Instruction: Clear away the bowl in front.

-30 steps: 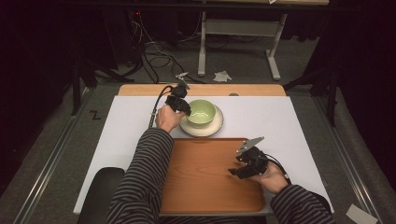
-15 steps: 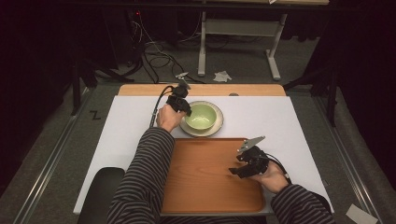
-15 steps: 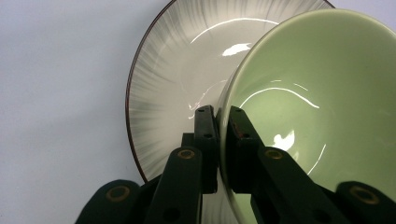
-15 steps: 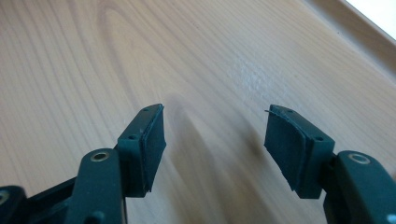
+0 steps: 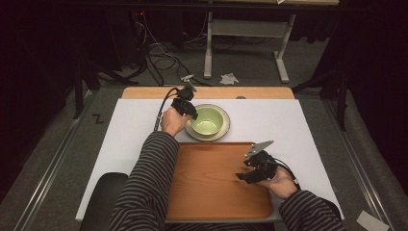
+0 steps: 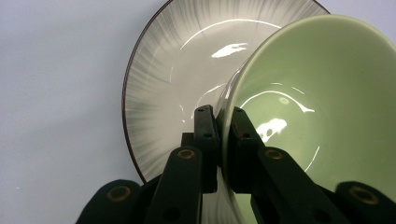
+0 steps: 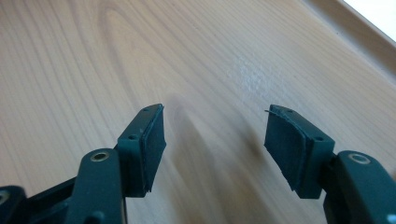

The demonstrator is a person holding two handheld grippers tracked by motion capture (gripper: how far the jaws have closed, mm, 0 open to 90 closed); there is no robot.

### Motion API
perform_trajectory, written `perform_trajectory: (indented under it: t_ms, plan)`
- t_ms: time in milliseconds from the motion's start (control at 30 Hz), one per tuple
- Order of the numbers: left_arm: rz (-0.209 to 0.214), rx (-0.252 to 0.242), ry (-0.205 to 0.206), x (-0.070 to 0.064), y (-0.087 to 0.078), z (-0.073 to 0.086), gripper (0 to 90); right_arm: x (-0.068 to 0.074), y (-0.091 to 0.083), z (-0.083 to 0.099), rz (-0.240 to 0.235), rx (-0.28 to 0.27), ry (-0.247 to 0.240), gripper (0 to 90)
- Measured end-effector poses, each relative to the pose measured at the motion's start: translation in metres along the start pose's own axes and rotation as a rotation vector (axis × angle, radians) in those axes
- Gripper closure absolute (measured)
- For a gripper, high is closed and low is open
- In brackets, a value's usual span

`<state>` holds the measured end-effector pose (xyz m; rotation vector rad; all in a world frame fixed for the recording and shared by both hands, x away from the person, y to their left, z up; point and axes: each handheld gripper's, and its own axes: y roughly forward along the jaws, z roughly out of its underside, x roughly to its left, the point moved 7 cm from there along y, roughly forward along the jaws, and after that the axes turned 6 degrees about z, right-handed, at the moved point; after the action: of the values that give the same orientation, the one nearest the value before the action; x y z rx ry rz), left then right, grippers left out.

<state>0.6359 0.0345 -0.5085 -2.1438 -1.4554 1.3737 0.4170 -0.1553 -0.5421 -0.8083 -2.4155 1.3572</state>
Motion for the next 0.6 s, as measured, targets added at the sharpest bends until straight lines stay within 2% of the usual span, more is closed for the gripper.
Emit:
perform_trajectory:
  t_ms: [67, 100, 133, 167, 267, 600]
  plan:
    - [0.012, 0.04, 0.032, 0.001, -0.005, 0.001, 84.6, 0.0, 0.0, 0.0, -0.002, 0.001, 0.008, 39.7]
    - [0.012, 0.028, 0.018, 0.0, -0.006, 0.0, 84.6, 0.0, 0.0, 0.0, -0.002, 0.002, 0.007, 39.7]
    - [0.024, 0.031, 0.028, -0.001, -0.008, -0.001, 84.6, 0.0, 0.0, 0.0, 0.0, 0.004, 0.012, 39.7]
    - [0.021, 0.016, 0.015, -0.002, -0.009, -0.002, 84.6, 0.0, 0.0, 0.0, 0.0, 0.003, 0.011, 39.7]
    - [0.033, 0.012, 0.018, -0.004, -0.014, -0.003, 84.3, 0.0, 0.0, 0.0, 0.002, 0.002, 0.007, 39.7]
    - [0.06, 0.008, 0.054, -0.014, -0.032, -0.004, 84.1, -0.001, -0.001, 0.0, 0.002, 0.002, 0.011, 39.7]
